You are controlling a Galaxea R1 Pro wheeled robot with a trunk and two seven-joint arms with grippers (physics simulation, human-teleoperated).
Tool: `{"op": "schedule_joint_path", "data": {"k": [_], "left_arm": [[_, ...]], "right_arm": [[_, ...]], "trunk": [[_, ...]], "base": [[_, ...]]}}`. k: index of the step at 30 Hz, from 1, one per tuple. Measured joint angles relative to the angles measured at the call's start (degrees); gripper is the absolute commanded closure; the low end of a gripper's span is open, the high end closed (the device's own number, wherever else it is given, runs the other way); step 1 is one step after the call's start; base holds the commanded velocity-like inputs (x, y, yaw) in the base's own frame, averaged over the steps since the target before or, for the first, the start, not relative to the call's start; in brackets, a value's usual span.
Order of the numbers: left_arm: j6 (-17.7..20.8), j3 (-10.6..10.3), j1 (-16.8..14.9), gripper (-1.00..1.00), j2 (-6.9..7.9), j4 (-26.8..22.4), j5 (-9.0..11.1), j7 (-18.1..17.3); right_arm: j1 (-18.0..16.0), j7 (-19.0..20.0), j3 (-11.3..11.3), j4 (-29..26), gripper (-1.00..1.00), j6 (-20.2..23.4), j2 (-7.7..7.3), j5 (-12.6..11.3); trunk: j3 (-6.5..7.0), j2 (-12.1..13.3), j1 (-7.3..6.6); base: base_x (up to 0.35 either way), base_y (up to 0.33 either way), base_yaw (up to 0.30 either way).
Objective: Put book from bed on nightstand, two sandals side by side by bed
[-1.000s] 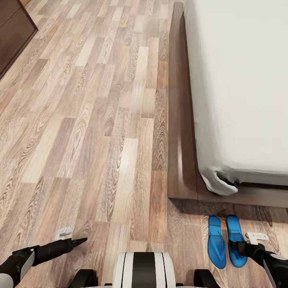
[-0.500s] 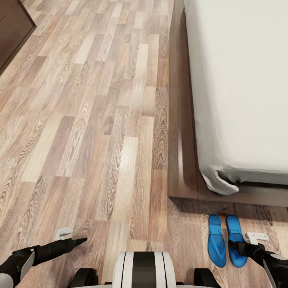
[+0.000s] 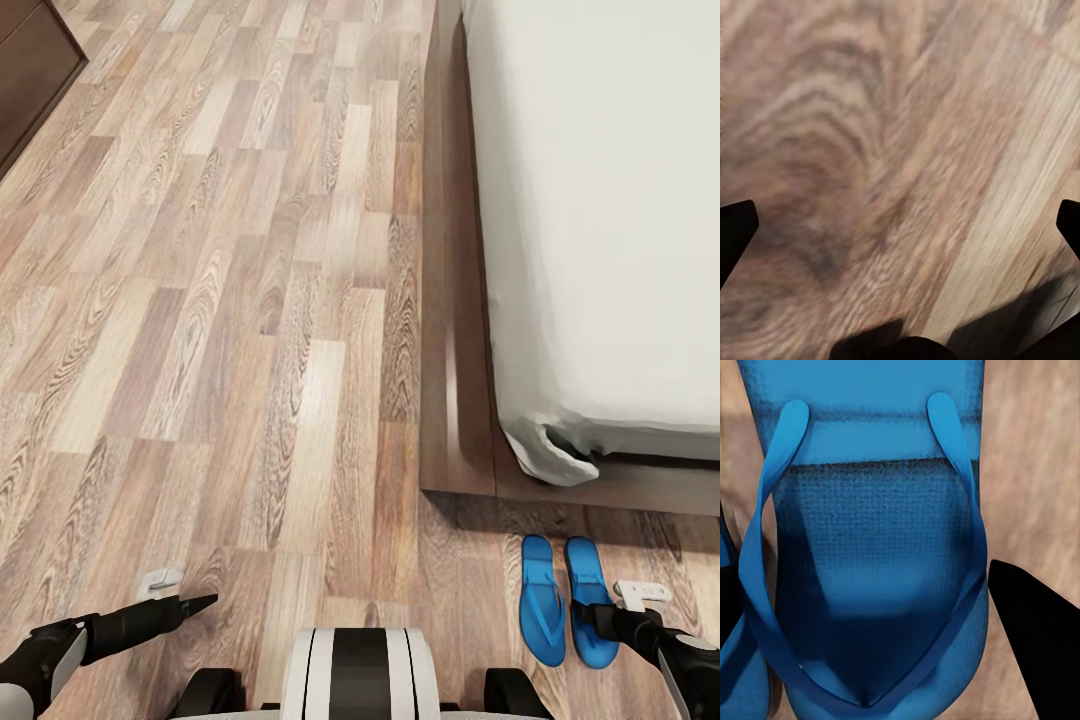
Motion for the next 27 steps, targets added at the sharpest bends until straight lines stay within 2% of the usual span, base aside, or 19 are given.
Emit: {"op": "schedule_joint_path", "data": {"k": [1, 2, 23, 27], "left_arm": [[0.0, 0.0, 0.0, -1.00, 0.02, 0.0, 0.0, 0.0], [0.0, 0.0, 0.0, -1.00, 0.03, 0.0, 0.0, 0.0], [0.0, 0.0, 0.0, -1.00, -0.01, 0.0, 0.0, -0.1], [0.1, 0.0, 0.0, -1.00, 0.00, 0.0, 0.0, -0.2]], "right_arm": [[0.0, 0.0, 0.0, 0.0, 1.00, 0.0, 0.00, 0.0], [0.0, 0.0, 0.0, 0.0, -1.00, 0.0, 0.00, 0.0], [0.0, -0.1, 0.0, 0.0, -1.00, 0.0, 0.00, 0.0], [0.0, -0.1, 0.0, 0.0, -1.00, 0.0, 0.00, 0.0]], "trunk": [[0.00, 0.0, 0.00], [0.00, 0.0, 0.00], [0.00, 0.0, 0.00], [0.88, 0.1, -0.11]], "base": [[0.000, 0.000, 0.000], [0.000, 0.000, 0.000], [0.000, 0.000, 0.000], [0.000, 0.000, 0.000]]}}
